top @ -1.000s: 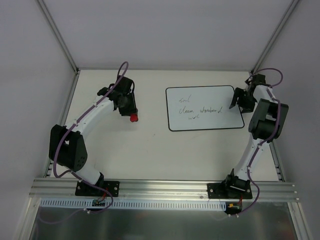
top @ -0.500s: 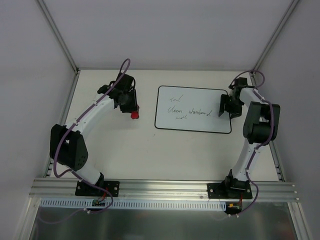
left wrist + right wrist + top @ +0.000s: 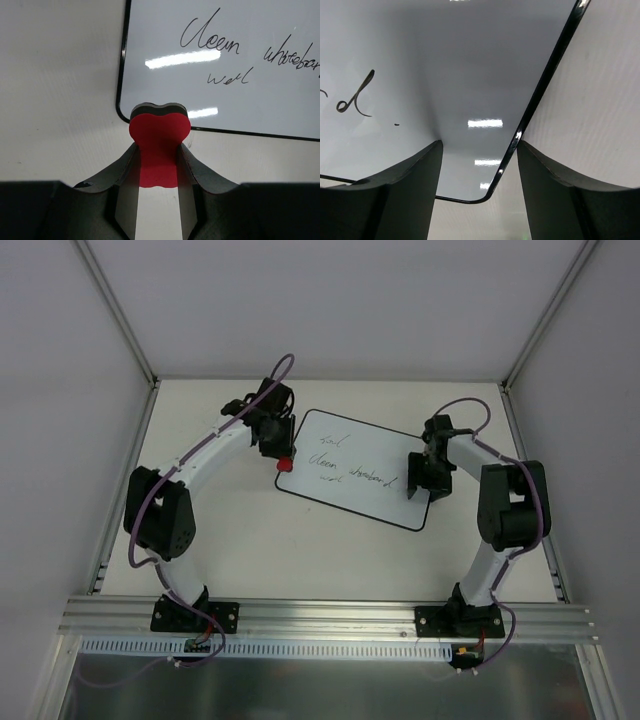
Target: Erase the whiteboard
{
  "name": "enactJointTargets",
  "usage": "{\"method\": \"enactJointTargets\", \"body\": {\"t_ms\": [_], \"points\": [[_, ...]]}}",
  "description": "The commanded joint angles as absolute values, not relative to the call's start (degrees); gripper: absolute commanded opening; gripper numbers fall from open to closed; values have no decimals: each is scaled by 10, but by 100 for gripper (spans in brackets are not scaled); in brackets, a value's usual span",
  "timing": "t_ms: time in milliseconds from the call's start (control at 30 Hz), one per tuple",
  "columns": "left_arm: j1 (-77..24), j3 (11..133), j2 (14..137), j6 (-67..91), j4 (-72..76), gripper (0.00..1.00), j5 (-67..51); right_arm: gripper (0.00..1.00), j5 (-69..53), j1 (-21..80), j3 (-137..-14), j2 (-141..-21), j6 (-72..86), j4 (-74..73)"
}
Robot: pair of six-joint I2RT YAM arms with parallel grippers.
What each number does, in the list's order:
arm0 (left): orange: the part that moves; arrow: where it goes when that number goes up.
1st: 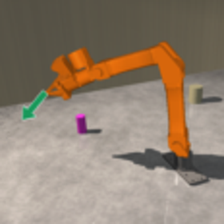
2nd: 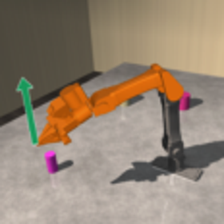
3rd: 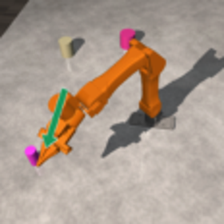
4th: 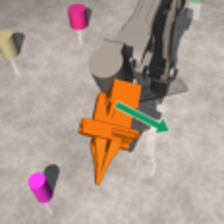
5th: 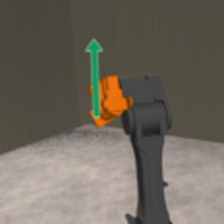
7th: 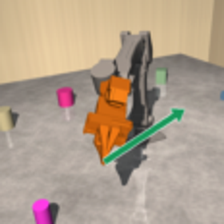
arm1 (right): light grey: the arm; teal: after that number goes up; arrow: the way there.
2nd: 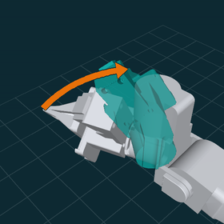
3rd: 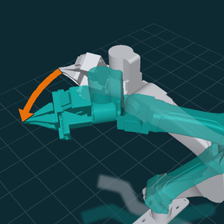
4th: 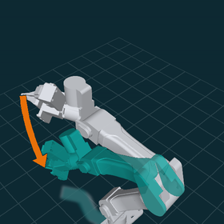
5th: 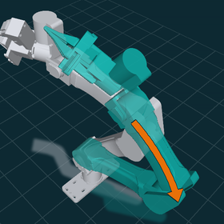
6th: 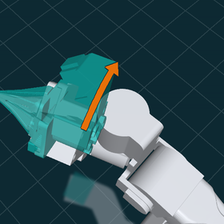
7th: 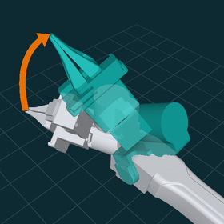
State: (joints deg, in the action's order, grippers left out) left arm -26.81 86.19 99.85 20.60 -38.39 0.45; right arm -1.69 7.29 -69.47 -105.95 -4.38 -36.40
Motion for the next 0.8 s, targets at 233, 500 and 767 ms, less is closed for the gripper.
{"method": "enactJointTargets", "body": {"t_ms": [233, 500, 767], "points": [[-293, 1019, 1159, 56, -388, 6, 4, 81, -4, 109, -658, -920, -31, -398], [-295, 1140, 1264, -10, -388, 0, 46, 96, -23, 115, -606, -830, -2, -367], [-296, 1194, 1332, -73, -388, 0, 51, 97, -4, 121, -590, -806, 25, -357]]}}
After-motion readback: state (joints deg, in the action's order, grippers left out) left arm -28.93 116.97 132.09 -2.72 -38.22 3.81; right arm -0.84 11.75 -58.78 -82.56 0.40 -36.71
